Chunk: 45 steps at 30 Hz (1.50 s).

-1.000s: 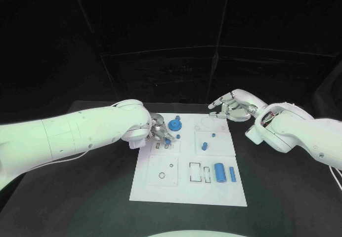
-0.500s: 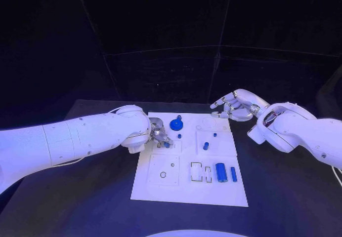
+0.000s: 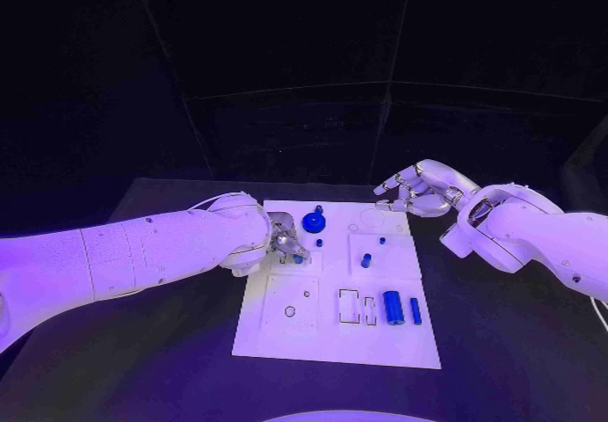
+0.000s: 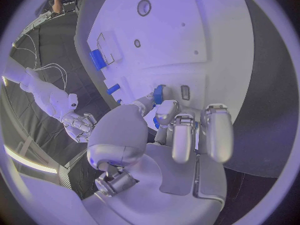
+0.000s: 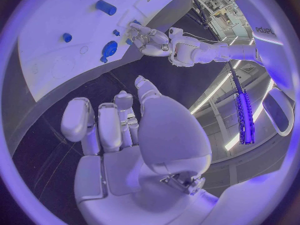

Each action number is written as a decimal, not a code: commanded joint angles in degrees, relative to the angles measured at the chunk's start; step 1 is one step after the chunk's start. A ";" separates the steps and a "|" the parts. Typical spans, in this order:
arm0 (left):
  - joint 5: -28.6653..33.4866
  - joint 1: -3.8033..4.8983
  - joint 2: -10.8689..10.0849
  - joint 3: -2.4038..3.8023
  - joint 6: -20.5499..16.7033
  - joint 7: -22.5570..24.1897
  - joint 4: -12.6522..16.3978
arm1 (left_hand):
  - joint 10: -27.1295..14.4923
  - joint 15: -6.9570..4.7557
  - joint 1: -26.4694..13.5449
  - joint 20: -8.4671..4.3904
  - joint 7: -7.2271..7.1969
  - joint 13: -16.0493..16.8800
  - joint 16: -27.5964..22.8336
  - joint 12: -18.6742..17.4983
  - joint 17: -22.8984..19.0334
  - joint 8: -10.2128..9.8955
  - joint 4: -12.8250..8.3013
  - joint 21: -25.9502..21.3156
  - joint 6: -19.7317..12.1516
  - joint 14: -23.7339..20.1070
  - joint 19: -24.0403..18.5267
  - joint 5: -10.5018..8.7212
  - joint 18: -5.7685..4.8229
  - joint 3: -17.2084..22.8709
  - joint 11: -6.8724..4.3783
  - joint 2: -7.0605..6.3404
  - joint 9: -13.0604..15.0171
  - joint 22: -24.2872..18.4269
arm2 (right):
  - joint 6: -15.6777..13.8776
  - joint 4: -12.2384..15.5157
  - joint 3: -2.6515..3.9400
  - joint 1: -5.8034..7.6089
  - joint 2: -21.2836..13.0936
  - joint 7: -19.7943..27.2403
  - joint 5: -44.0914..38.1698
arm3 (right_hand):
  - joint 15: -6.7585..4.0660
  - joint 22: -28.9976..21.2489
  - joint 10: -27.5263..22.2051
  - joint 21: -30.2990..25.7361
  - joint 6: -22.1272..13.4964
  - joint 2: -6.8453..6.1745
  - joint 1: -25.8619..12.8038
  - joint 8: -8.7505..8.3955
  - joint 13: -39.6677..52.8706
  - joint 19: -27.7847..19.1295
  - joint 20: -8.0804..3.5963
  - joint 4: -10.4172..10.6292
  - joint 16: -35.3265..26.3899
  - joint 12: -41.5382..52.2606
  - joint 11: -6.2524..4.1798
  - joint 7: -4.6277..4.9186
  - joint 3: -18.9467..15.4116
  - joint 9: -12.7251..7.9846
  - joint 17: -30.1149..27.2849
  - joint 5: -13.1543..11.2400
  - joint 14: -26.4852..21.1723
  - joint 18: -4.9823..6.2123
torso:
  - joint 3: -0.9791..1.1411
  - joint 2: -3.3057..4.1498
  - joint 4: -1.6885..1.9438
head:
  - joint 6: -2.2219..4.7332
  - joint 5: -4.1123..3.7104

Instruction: Assemble the parts on the task board

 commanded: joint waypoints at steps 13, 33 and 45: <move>-1.92 -0.21 -0.78 -0.08 -1.61 0.39 1.02 | 0.55 -0.49 -0.04 -0.38 -0.31 0.37 0.18 0.24 15.09 0.18 -4.43 -0.11 -0.13 6.04 0.05 0.28 -0.42 5.61 -0.22 0.40 0.24 0.41 | 0.74 -0.15 0.03 0.11 0.20 0.49 0.17 | -0.01 -0.05 -0.42 -0.30 -0.19 0.19 -0.20 0.30 -0.03 -0.30 -0.01 0.13 -0.34 -0.07 0.06 -0.09 -0.41 -0.02 -0.09 0.17 1.05 0.87 | 0.02 0.01 -0.03 | -0.19 -0.05; -2.69 -1.15 -4.36 -0.15 -15.56 4.57 5.29 | 1.46 -0.70 -0.81 -0.58 -0.55 1.19 0.18 1.09 15.09 0.82 -4.73 0.69 0.15 6.04 0.82 0.28 -0.70 8.46 -0.46 -0.73 0.87 1.90 | 1.01 -0.48 0.02 0.11 0.24 0.49 0.17 | -0.01 -0.10 -0.40 -0.34 -0.15 0.22 -0.22 0.36 -0.01 -0.31 -0.01 0.17 -0.35 -0.05 0.04 -0.10 -0.45 0.00 -0.08 0.14 1.07 0.88 | 0.05 0.00 0.09 | -0.15 0.22; -2.74 -2.55 -4.42 -0.19 -15.36 4.12 5.00 | 1.53 -0.74 -0.97 -0.61 -0.58 1.22 0.18 1.14 15.09 0.91 -4.70 0.70 0.18 6.04 0.85 0.28 -0.70 8.87 -0.49 -0.89 0.96 1.93 | 1.30 -0.83 0.01 0.10 0.43 0.49 0.17 | -0.01 -0.10 -0.40 -0.34 -0.15 0.22 -0.22 0.36 -0.01 -0.31 -0.01 0.17 -0.35 -0.05 0.04 -0.10 -0.45 0.00 -0.08 0.14 1.07 0.88 | 0.04 0.05 0.09 | -0.47 0.08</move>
